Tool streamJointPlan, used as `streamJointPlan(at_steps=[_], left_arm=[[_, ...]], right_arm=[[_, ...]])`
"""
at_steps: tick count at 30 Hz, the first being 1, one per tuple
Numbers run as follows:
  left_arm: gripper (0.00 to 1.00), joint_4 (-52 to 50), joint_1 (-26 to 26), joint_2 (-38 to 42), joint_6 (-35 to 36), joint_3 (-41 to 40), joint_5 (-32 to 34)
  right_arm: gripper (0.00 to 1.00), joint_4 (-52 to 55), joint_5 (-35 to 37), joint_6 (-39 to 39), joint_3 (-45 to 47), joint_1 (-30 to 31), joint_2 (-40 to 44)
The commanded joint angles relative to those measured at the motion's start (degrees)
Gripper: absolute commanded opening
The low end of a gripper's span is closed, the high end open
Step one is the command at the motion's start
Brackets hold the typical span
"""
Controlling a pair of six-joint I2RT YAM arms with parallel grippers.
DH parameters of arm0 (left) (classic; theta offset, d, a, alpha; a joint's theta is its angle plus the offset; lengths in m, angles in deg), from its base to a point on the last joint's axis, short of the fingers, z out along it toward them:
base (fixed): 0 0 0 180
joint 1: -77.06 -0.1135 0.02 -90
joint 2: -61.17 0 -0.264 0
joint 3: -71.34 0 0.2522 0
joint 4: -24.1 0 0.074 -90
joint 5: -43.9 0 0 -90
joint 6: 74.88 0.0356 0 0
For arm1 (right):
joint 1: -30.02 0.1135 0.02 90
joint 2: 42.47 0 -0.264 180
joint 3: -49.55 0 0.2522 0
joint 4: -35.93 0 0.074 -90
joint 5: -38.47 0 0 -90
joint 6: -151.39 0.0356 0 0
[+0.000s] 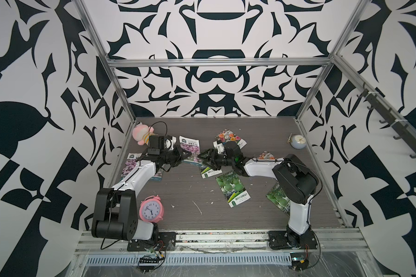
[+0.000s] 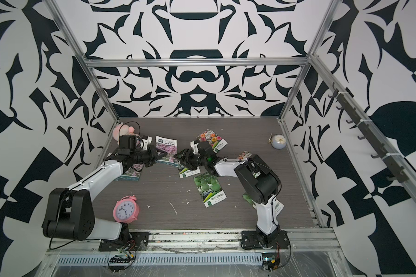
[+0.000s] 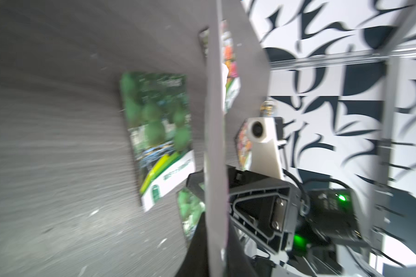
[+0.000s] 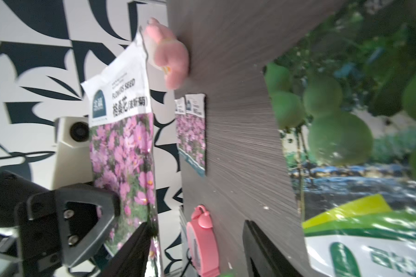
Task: Arrange the seed packets in a row
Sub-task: Adjust the seed packet.
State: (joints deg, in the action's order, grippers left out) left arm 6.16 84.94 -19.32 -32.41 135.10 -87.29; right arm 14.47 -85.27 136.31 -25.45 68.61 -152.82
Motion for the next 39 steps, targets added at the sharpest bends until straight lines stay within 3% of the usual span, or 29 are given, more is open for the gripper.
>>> streamJointPlan(at_steps=[1, 6, 9, 12, 18, 22, 25, 27, 29, 39], left_arm=[[0.14, 7.8, -0.1, 2.2, -4.4, -0.2, -6.4], [0.17, 8.7, -0.1, 3.2, -5.9, 0.8, -6.9], [0.19, 10.3, -0.1, 3.3, -8.0, 0.7, -7.0], [0.40, 11.3, -0.1, 4.0, -10.4, 0.6, -5.4], [0.54, 9.2, -0.1, 5.4, -14.3, 1.2, -1.2], [0.48, 7.7, -0.1, 6.1, -14.8, 1.6, -0.5], [0.32, 7.3, 0.0, 6.8, -15.4, 1.3, 0.5], [0.34, 7.7, 0.1, 7.0, -16.7, 1.1, 1.5], [0.42, 9.5, 0.3, 7.0, -18.4, 0.6, 2.0], [0.44, 19.7, 0.2, 11.3, -30.1, -2.9, 8.0]], right_arm=[[0.58, -10.5, -3.5, 6.2, -1.9, 0.9, 3.0], [0.36, -16.2, -3.6, 8.5, -2.0, 0.8, 4.2], [0.15, -15.2, -4.4, 8.4, -2.9, 0.8, 5.1], [0.00, -12.4, -3.9, 7.6, -2.5, 0.8, 6.6], [0.00, -7.6, -1.3, 3.5, -1.4, 0.3, 9.4], [0.00, -6.1, -1.6, 2.6, -2.5, 0.4, 9.0], [0.00, -6.4, -1.7, 2.8, -2.7, 0.5, 8.5], [0.00, -5.4, -1.3, 2.0, -2.6, 0.7, 8.5], [0.00, -4.4, -0.7, 0.9, -2.3, 0.9, 8.7], [0.00, 2.0, 3.3, -5.5, -0.5, 0.9, 10.0]])
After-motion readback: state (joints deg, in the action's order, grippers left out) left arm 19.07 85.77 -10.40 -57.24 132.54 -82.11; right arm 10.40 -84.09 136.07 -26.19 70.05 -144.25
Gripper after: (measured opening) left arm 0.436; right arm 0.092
